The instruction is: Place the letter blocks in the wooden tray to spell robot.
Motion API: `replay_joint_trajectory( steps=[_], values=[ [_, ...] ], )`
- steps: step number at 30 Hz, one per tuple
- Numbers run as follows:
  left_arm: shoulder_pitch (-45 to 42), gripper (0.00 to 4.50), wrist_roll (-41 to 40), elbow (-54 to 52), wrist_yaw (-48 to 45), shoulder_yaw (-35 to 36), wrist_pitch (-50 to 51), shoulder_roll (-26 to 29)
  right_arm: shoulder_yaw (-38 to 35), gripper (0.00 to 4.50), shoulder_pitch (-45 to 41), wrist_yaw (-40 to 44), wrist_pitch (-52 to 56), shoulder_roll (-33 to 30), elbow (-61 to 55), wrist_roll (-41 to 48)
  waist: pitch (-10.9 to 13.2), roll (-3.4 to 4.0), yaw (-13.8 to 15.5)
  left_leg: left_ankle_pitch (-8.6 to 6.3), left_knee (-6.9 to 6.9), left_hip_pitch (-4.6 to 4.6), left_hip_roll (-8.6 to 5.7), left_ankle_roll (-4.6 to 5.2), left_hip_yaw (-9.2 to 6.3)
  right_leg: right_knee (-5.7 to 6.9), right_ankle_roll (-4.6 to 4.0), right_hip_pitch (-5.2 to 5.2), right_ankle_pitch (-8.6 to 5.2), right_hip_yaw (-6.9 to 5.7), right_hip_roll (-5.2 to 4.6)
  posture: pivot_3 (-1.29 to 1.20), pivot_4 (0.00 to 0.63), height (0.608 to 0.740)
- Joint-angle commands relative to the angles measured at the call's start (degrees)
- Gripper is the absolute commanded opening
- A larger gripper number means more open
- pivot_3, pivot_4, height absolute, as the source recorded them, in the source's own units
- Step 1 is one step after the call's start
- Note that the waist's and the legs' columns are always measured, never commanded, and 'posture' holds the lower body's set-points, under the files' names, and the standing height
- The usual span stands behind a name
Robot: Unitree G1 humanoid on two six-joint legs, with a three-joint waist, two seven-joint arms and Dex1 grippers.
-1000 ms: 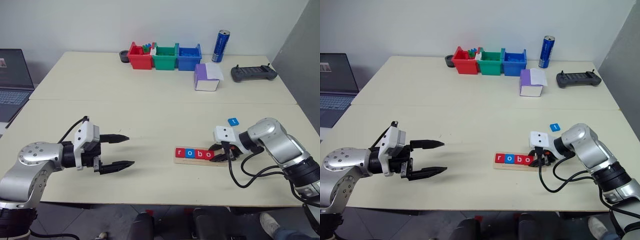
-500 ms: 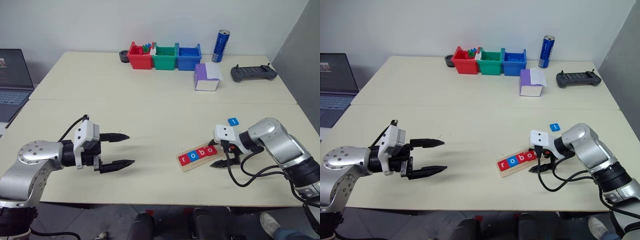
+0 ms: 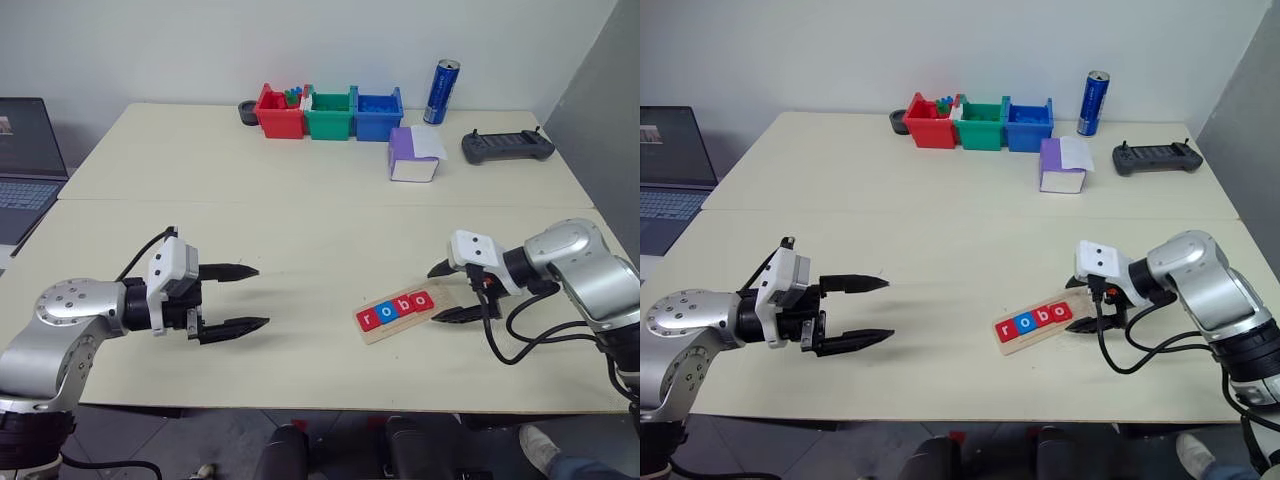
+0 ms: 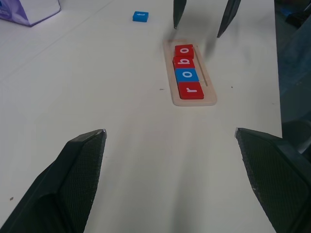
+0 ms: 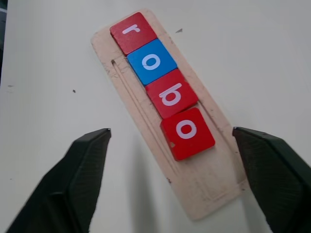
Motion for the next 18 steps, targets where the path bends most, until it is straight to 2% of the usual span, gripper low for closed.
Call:
replay_joint_trajectory(
  steps=[1,9,18],
  values=[
    [-0.7,4.5,-0.5,-0.6,0.0,0.2,-0.3,0.3,-0.4,2.94,0.1,-0.1,0.2,0.5,-1.3,1.2,0.0,0.0,0.0,0.0,0.0,0.0,0.0,0.0,0.0,0.0,0.0,0.0,0.0,0.0,0.0,0.0,0.15,0.74],
    [0.1,4.5,-0.6,-1.0,0.0,1.0,-0.1,0.7,-0.3,0.07,0.3,-0.2,-0.4,1.1,0.7,0.4,0.0,0.0,0.0,0.0,0.0,0.0,0.0,0.0,0.0,0.0,0.0,0.0,0.0,-0.01,0.0,0.0,0.15,0.74],
    [-0.1,4.5,-0.6,-1.0,0.2,0.9,0.0,0.7,1.8,0.03,0.8,-0.4,-3.9,1.3,4.3,-2.3,0.0,0.0,0.0,0.0,0.0,0.01,0.0,0.0,0.0,0.01,0.0,0.0,0.0,-0.01,0.0,0.0,0.15,0.74]
  ],
)
